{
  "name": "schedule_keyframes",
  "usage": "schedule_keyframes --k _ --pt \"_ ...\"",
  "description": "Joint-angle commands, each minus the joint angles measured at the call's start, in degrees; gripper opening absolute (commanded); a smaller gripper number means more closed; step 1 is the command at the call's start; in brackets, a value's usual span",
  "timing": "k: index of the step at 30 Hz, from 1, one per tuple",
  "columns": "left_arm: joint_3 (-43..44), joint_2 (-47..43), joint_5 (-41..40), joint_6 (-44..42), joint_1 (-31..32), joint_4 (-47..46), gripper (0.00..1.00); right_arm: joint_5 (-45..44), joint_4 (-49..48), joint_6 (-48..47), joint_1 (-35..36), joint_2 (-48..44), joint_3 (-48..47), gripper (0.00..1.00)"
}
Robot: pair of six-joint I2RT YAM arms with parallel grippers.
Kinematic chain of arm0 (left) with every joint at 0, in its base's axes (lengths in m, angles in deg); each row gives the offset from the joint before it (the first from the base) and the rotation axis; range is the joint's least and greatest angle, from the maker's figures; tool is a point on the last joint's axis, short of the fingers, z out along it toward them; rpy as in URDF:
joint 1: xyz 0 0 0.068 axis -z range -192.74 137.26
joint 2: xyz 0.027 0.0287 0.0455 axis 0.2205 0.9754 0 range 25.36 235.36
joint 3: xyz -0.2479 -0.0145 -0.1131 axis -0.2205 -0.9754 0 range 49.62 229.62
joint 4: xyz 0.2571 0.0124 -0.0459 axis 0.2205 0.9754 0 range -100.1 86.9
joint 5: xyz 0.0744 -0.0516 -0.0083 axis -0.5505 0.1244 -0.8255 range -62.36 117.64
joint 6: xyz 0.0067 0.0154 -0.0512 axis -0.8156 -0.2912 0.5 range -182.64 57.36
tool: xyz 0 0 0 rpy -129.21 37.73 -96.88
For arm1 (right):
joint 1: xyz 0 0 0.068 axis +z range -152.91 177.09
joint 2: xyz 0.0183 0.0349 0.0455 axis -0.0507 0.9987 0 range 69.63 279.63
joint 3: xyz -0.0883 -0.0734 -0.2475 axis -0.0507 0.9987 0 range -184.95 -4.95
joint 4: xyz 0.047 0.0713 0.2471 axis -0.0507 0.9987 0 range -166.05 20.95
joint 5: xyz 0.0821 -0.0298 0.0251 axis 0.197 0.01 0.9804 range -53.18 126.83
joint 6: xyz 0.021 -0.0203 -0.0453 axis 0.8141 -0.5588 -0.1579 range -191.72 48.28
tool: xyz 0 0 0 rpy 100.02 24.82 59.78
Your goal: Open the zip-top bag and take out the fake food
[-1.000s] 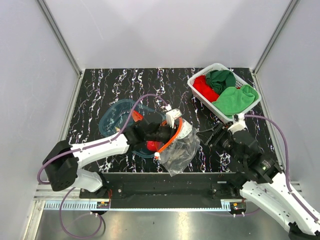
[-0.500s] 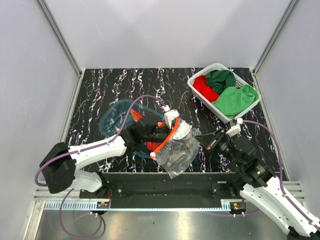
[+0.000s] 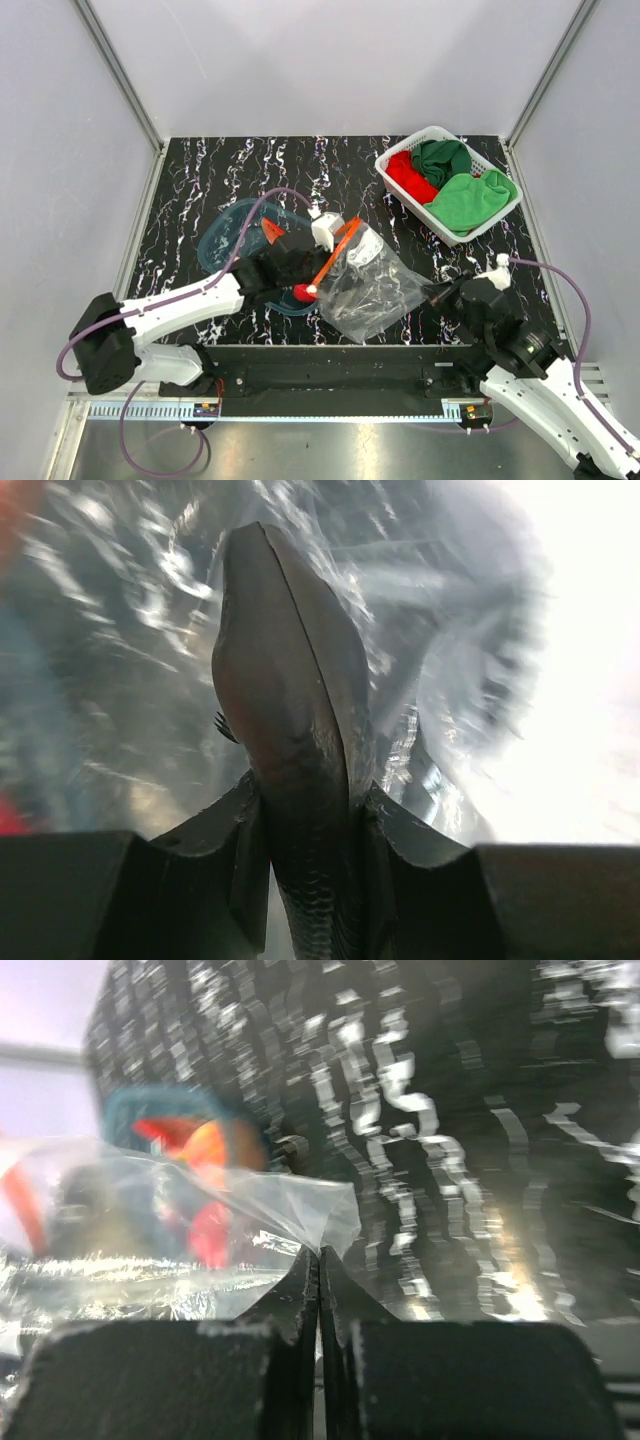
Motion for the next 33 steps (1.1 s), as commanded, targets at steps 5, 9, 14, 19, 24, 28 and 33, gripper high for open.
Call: schedule_keyframes --k 5,9,14,19,24,28,33 --pt "8.0 -3.12 -11.77 -3.27 -0.77 5.18 0.0 -12.84 12.93 3.42 0.0 -2.69 -2.23 0.0" --pt "10.29 -0.84 -11.41 -3.02 -0.69 4.93 0.0 -10.73 10.13 -0.17 0.0 -4.27 -1.97 0.08" --pt "11.78 0.13 -22.79 -0.57 2.29 5.8 0.0 -2.74 3.97 -12.38 0.0 0.38 -8.18 0.6" --pt "15.73 4.35 -34.68 -1.6 9.5 7.82 0.0 4.37 2.38 -23.82 -0.09 8.46 -19.44 1.0" --pt "19.25 9.0 -45.33 -3.45 15.56 8.79 0.0 14.31 0.46 -26.73 0.0 17.17 -27.54 1.0" --pt "21.36 11.64 -46.48 -3.98 18.03 8.79 0.0 15.47 -2.36 -26.82 0.0 18.93 -26.49 1.0" --pt "24.61 15.42 -49.03 -5.65 20.49 10.99 0.0 16.26 -4.04 -26.55 0.0 19.72 -26.23 1.0"
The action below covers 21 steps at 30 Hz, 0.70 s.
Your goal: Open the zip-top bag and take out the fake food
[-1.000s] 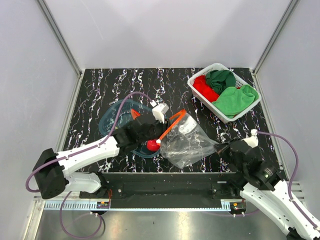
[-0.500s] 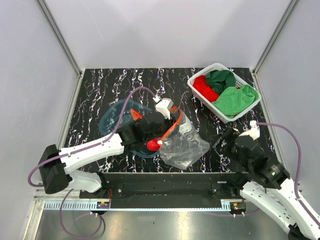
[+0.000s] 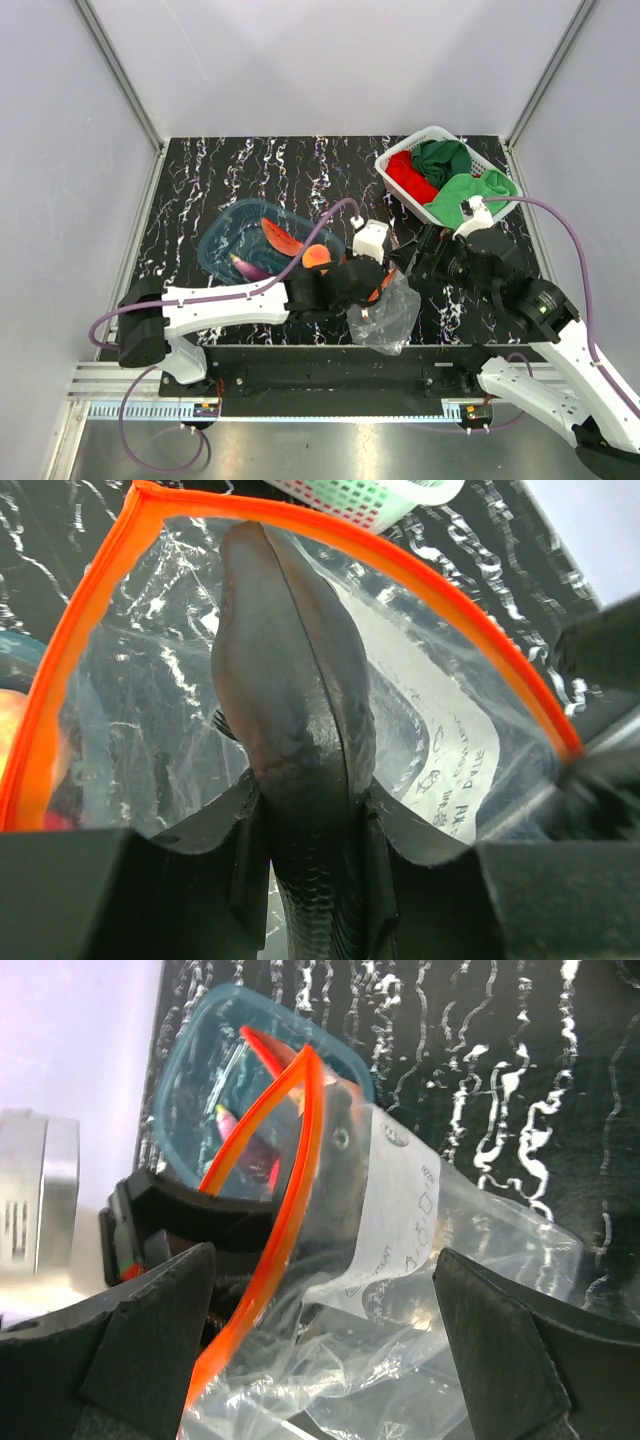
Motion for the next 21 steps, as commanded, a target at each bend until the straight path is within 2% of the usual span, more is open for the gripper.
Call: schedule_keyframes --k 1,2,3,5,6,8,9,11,13,15,19,21 --pt "4.77 2.05 -5.49 -2.04 1.46 -0.75 0.0 2.47 -3.71 -1.59 0.06 -0.06 0.29 1.0" --pt "4.95 2.23 -6.01 -1.96 1.55 -0.58 0.0 2.73 -3.88 -1.77 -0.02 -0.15 0.64 0.97" --pt "5.03 2.14 -6.36 -1.78 1.72 -0.4 0.0 2.73 -3.71 -1.33 -0.02 -0.15 1.16 0.88" --pt "5.73 2.05 -7.15 -1.69 1.72 -0.31 0.0 2.99 -3.88 -0.46 0.06 -0.93 3.62 0.79" --pt "6.09 1.97 -7.42 -1.87 1.72 0.04 0.0 3.6 -4.93 -0.19 0.06 -1.29 4.67 0.7" --pt "7.4 2.31 -8.56 -2.13 1.72 0.57 0.0 5.28 -6.69 -0.27 -0.02 -1.81 6.96 0.63" --pt "7.67 2.49 -8.83 -2.3 1.72 0.57 0.0 7.02 -7.39 -0.71 -0.02 -1.82 7.41 0.54" --pt "8.02 2.84 -9.18 -3.0 1.72 0.31 0.0 8.27 -7.93 -0.89 -0.02 -1.38 8.02 0.46" --pt "7.59 2.84 -9.18 -3.53 1.72 -0.22 0.0 6.34 -7.32 -0.98 0.06 -1.29 7.5 0.26" --pt "6.27 2.32 -9.09 -4.68 2.07 -1.01 0.0 2.85 -5.91 -0.89 0.06 -1.9 6.97 0.22" --pt "2.49 0.3 -4.89 -8.1 2.42 -5.22 0.0 -1.13 -3.38 -2.38 0.06 -0.68 4.78 0.06" --pt "-0.31 -0.4 -1.99 -9.94 2.78 -7.42 0.0 -5.68 -1.43 -3.26 -0.02 0.38 2.15 0.04"
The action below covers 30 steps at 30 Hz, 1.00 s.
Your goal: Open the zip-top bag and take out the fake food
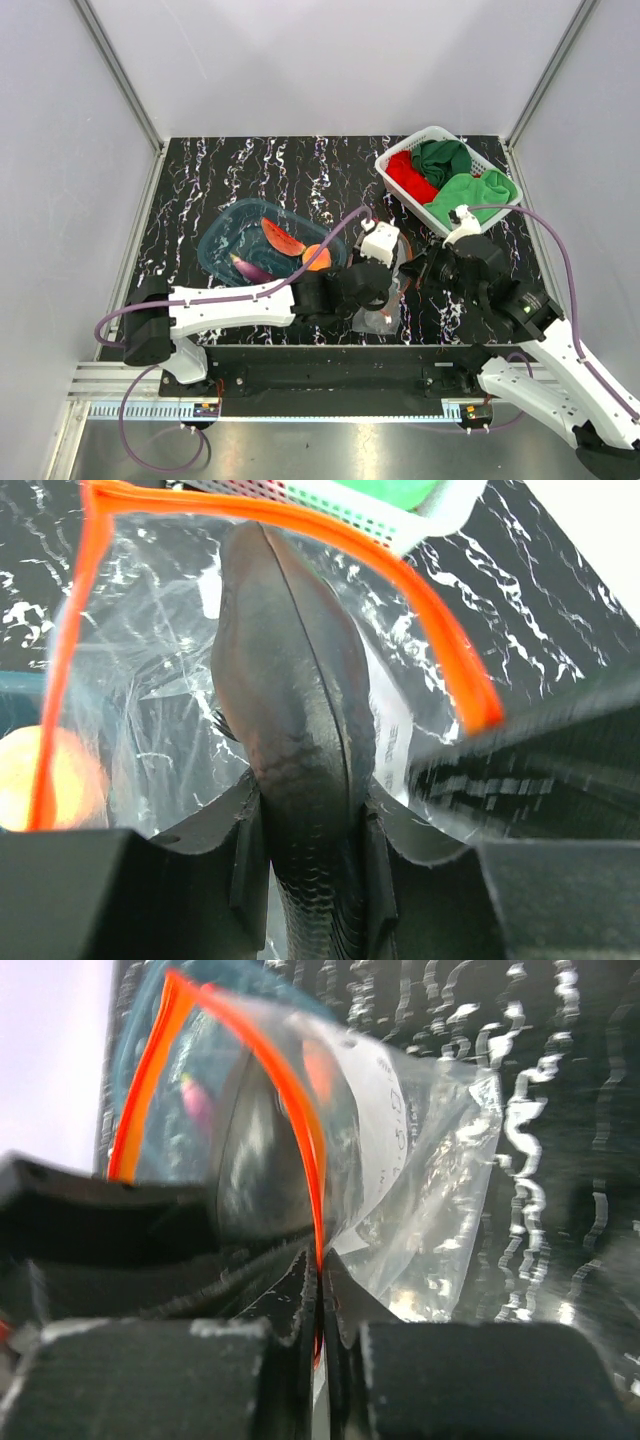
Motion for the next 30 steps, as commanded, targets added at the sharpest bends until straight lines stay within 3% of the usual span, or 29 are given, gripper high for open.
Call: schedule_keyframes --k 1,6,12,16,24,26,30 --pt "-4.54 -3.51 6.97 -5.99 1.09 -9.17 0.0 -8.92 2.55 -2.91 0.17 2.06 -6.23 0.03" --pt "-7.8 -3.78 11.05 -6.71 1.88 -10.33 0.0 -10.85 2.82 -6.34 0.26 4.09 -9.4 0.0" --pt "-9.56 -6.76 4.91 -6.97 3.03 -12.08 0.0 -9.46 3.44 -4.42 0.26 4.18 -5.81 0.0" --pt "-9.91 -9.22 2.0 -11.7 3.91 -16.54 0.0 -8.84 3.96 -3.45 0.26 1.98 -3.43 0.0" --pt "-14.65 -15.11 11.83 -16.46 4.0 -28.95 0.0 -7.17 4.93 -3.27 0.17 1.02 -1.76 0.0" --pt "-13.87 -15.12 9.74 -15.94 4.0 -29.31 0.0 -5.77 4.84 -3.53 0.26 0.58 -1.23 0.0" --pt "-8.52 -9.52 -8.66 -14.35 3.82 -28.79 0.0 -0.67 3.35 -4.23 0.17 -0.65 -0.09 0.0"
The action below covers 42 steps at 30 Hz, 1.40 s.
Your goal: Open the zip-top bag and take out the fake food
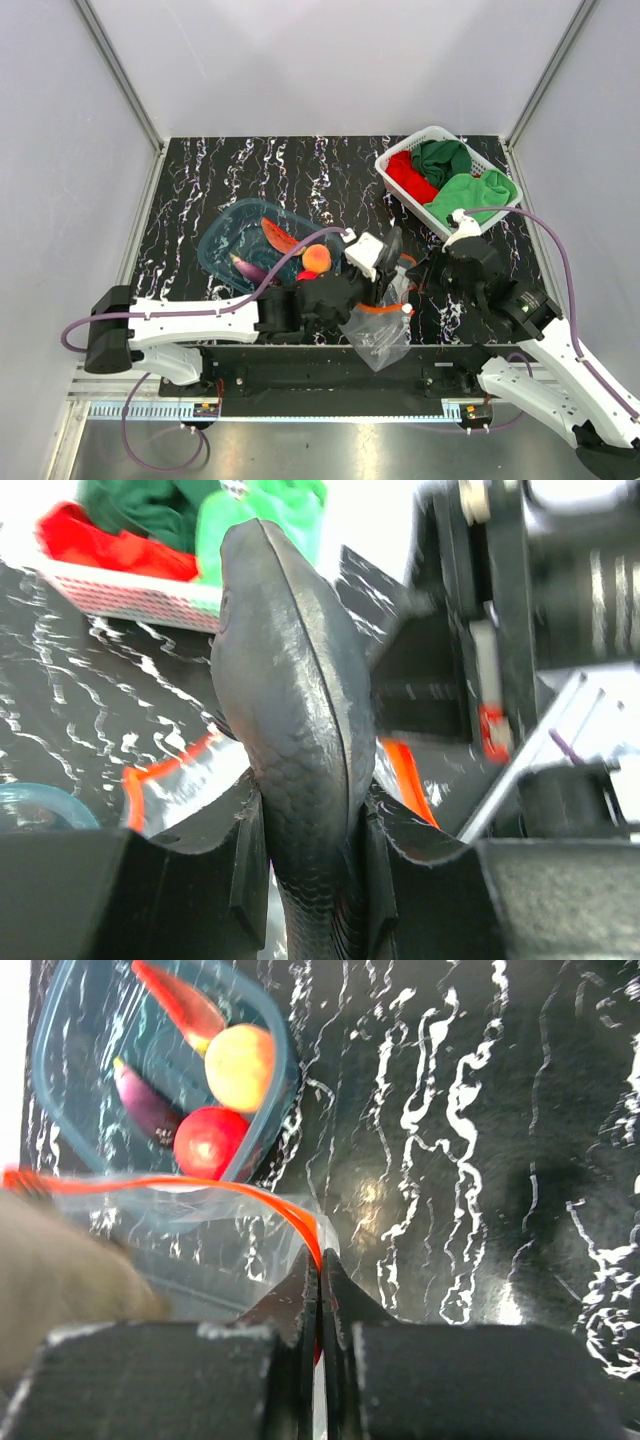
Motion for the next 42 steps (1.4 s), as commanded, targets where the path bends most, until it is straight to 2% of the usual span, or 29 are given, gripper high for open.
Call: schedule_keyframes --k 1,7,10,11,14,15,17,18,21,24,29,32,33,39,42 --pt "8.49 4.86 -17.57 -0.08 0.02 -6.95 0.0 4.82 -2.36 -0.35 0.22 -1.6 0.85 0.0" --pt "20.27 16.38 -32.52 -9.04 -1.03 -10.82 0.0 4.21 -1.22 -0.96 0.13 -3.44 0.5 0.0" --pt "23.1 17.54 -35.18 -7.13 -2.88 -8.47 0.0 0.98 0.8 -1.22 0.22 -3.44 -0.37 0.0" --pt "24.33 16.84 -33.43 -4.85 -3.58 -6.1 0.0 -0.26 1.68 -1.22 0.13 -3.36 -1.25 0.0" --pt "24.16 12.1 -21.41 5.51 -7.71 1.9 0.0 -5.62 4.75 -1.57 0.22 -3.01 -2.83 0.0" --pt "24.07 9.47 -12.76 10.76 -10.94 6.53 0.0 -7.2 6.5 -1.66 0.22 -2.83 -3.1 0.0" --pt "23.64 7.08 -4.54 14.75 -14.47 10.51 0.0 -11.69 8.27 -0.97 0.13 -2.22 -3.8 0.0" --pt "22.24 4.64 2.11 17.73 -17.88 13.23 0.0 -12.05 8.62 -0.52 0.22 -1.78 -3.98 0.0" --pt "14.8 -1.35 11.98 21.08 -24.47 13.44 0.0 -16.17 10.81 2.02 0.13 -0.55 -4.16 0.0" --pt "6.71 -7.23 16.58 23.63 -30.8 13.08 0.01 -18.2 11.17 2.64 0.22 -0.11 -4.24 0.0" --pt "-1.57 -13.92 10.11 35.75 -40.93 23.71 0.0 -21.89 11.97 3.08 0.22 1.03 -4.95 0.0" --pt "-6.59 -15.86 2.12 43.4 -44.71 27.22 0.0 -22.6 12.14 3.17 0.13 1.39 -5.21 0.0" --pt "-7.21 -15.87 -2.69 48.55 -45.68 30.8 0.0 -22.6 12.06 3.17 0.13 1.56 -5.21 0.0" --pt "-6.87 -9.46 -6.7 62.48 -46.92 37.69 0.01 -23.3 12.23 2.91 0.13 1.91 -5.56 0.0" --pt "-6.08 -4.54 -8.01 66.44 -46.92 39.18 0.07 -23.39 12.14 2.82 0.22 2.53 -5.65 0.0"
